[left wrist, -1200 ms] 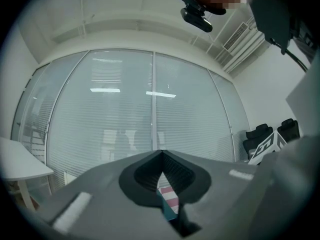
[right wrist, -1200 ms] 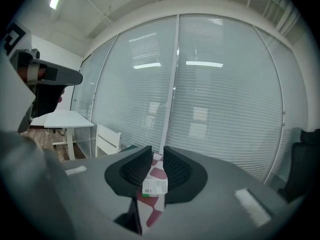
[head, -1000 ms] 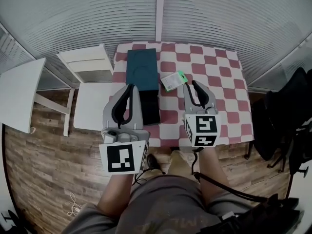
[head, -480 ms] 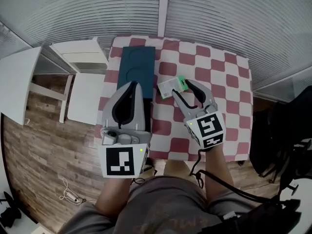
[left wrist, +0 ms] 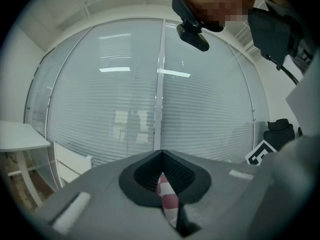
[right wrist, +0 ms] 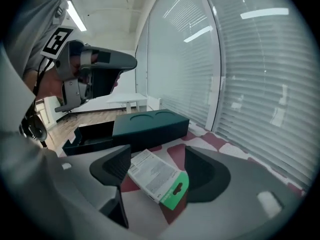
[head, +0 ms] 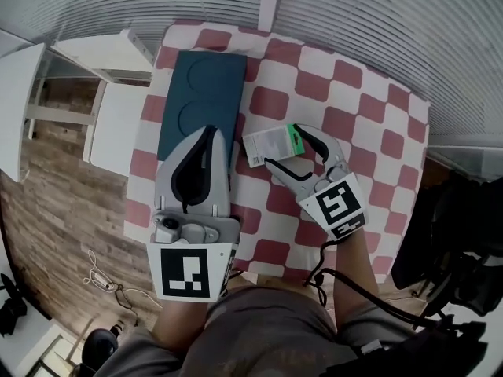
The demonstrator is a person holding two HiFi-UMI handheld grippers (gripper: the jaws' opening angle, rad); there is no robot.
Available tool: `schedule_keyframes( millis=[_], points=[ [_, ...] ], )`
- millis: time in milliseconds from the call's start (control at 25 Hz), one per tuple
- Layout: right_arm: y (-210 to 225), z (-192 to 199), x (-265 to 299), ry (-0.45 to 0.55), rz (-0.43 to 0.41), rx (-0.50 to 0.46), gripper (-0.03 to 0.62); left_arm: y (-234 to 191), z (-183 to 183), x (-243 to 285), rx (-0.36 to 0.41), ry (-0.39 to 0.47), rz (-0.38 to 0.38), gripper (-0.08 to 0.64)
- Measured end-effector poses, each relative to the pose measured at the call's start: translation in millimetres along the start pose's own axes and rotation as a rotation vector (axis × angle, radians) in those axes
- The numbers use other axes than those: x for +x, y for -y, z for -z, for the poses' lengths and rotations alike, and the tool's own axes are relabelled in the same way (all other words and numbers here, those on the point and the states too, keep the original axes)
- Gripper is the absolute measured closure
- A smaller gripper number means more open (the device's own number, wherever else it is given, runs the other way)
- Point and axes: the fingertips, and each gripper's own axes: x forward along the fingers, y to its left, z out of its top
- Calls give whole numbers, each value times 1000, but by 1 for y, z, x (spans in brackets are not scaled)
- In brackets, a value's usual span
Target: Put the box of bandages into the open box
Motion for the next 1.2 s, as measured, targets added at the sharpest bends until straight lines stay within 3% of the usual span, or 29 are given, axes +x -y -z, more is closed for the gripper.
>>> schedule_keyframes(
  millis=[360, 720, 960, 1000, 1040, 1080, 1200],
  points=[
    [-10, 46, 34, -176, -221, -185, 117, -17, 21, 22, 0, -34, -86, 560],
    [-12, 59, 46, -247, -255, -333, 109, -18, 31, 17, -12, -70, -114, 560],
    [-19, 52, 41, -254, -239, -374, 216, -19, 19, 9, 1, -32, -127, 560],
    [-17, 46, 38, -229, -212, -365, 274, -19, 18, 6, 2, -29, -127, 560],
    [-13, 39, 36, -200, -175, -349, 411, -18, 16, 3, 3, -26, -125, 560],
    [-9, 33, 33, -179, -140, -328, 460, -18, 14, 1, 5, -22, -123, 560],
    [-2, 32, 28, -186, -93, -289, 482, -15, 11, -8, 10, -16, -115, 560]
  ],
)
